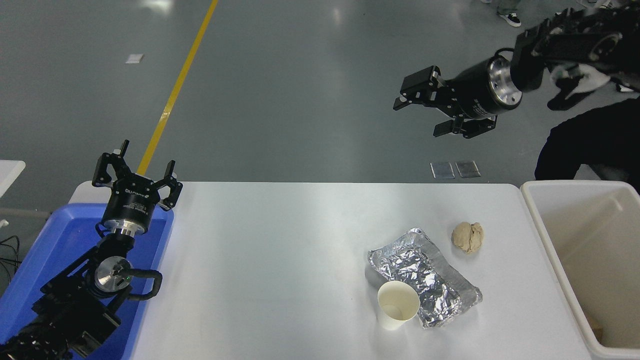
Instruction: Pick up paper cup place in dustbin
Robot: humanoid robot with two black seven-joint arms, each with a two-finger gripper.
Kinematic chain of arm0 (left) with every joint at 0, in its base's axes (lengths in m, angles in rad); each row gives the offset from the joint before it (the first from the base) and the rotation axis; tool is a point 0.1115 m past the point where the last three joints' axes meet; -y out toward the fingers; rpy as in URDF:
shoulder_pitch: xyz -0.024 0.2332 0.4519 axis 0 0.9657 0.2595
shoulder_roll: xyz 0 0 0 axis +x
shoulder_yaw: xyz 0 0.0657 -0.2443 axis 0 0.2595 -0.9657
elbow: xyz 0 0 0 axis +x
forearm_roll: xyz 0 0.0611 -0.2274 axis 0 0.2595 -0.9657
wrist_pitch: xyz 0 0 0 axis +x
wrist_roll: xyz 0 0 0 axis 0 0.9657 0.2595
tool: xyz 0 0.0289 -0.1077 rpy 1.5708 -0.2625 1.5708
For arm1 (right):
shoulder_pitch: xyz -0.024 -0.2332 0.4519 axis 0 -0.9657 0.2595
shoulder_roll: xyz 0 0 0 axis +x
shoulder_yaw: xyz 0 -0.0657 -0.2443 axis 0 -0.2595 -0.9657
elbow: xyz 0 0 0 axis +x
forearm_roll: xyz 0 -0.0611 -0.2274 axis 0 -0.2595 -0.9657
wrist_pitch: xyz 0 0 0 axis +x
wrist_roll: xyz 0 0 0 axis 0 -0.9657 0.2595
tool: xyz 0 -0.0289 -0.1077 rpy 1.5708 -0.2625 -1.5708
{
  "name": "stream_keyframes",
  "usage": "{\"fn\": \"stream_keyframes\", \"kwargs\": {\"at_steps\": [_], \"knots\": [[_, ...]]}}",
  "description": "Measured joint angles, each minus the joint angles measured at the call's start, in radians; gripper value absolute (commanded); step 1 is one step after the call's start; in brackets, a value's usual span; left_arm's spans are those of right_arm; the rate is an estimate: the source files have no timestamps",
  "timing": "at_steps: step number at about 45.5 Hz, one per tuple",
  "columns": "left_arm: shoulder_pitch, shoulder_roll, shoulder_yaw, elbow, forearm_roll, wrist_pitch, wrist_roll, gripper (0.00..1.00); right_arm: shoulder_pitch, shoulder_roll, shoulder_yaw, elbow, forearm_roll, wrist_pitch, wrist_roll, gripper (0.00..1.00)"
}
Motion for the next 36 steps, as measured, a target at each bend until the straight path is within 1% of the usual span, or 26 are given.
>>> {"fn": "stream_keyframes", "kwargs": {"at_steps": [9,20,36], "knots": [[0.000,0.000,0.000,0.000,0.000,0.000,0.000,0.98,0.040,0.058,-0.006,0.089,0.000,0.022,0.001,1.00],[0.000,0.000,-0.001,0.001,0.000,0.000,0.000,0.98,0.029,0.117,0.009,0.130,-0.008,0.029,0.000,1.00],[0.000,0.000,-0.001,0.001,0.000,0.002,0.000,0.98,-0.061,0.148,-0.018,0.150,-0.099,0.015,-0.002,1.00]]}}
